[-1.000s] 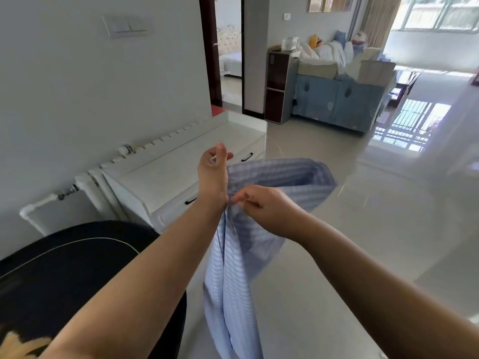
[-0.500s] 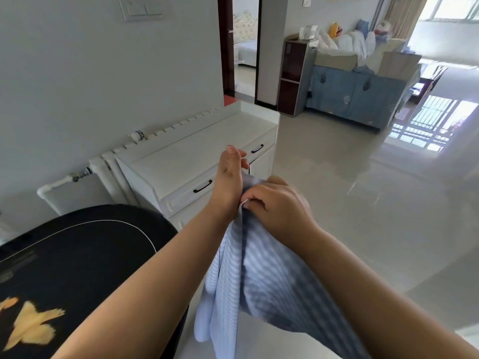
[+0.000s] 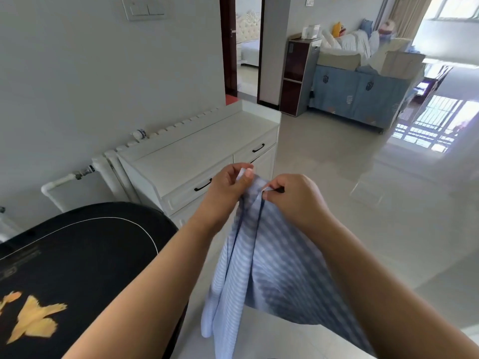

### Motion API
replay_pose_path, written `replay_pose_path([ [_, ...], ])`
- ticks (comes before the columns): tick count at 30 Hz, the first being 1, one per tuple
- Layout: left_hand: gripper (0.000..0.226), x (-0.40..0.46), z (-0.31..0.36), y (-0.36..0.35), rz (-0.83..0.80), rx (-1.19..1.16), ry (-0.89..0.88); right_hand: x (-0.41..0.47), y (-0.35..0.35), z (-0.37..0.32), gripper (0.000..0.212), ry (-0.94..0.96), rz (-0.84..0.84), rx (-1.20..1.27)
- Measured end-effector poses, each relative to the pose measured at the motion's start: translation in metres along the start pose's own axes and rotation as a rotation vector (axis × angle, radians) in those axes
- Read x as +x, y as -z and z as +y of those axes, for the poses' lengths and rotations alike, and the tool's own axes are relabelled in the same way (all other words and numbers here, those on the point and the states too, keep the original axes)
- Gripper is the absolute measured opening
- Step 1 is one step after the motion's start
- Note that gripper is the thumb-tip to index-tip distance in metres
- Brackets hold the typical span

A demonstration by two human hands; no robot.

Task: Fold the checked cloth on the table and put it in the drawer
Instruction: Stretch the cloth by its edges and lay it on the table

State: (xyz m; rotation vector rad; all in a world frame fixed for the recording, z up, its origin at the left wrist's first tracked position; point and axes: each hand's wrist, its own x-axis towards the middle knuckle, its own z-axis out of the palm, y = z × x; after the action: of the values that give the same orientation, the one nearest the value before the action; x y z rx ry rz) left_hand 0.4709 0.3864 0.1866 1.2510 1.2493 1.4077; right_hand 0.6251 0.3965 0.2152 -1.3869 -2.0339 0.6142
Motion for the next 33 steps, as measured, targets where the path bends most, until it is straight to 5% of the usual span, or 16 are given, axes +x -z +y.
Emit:
replay_pose_path([
  [2, 0.012, -0.004, 0.001, 0.011, -0.069, -0.104, 0.062, 0.002, 0.004, 0.005, 0.015, -0.01, 0.011, 0.013],
  [10, 0.012, -0.006, 0.01, 0.003, 0.222, 0.0, -0.053, -0.001, 0.001, 0.003, 0.01, 0.139, 0.096, -0.101],
  [15, 0.014, -0.013, 0.015, -0.013, 0.197, 0.027, -0.123, -0.005, -0.001, -0.006, 0.01, 0.282, 0.203, -0.169],
  [23, 0.016, -0.017, 0.018, -0.008, 0.042, -0.148, 0.047, -0.002, 0.003, -0.008, 0.007, 0.153, 0.128, 0.095],
  [33, 0.018, -0.013, 0.011, -0.001, -0.071, -0.121, 0.072, 0.008, 0.015, -0.006, 0.014, 0.088, 0.034, 0.107],
])
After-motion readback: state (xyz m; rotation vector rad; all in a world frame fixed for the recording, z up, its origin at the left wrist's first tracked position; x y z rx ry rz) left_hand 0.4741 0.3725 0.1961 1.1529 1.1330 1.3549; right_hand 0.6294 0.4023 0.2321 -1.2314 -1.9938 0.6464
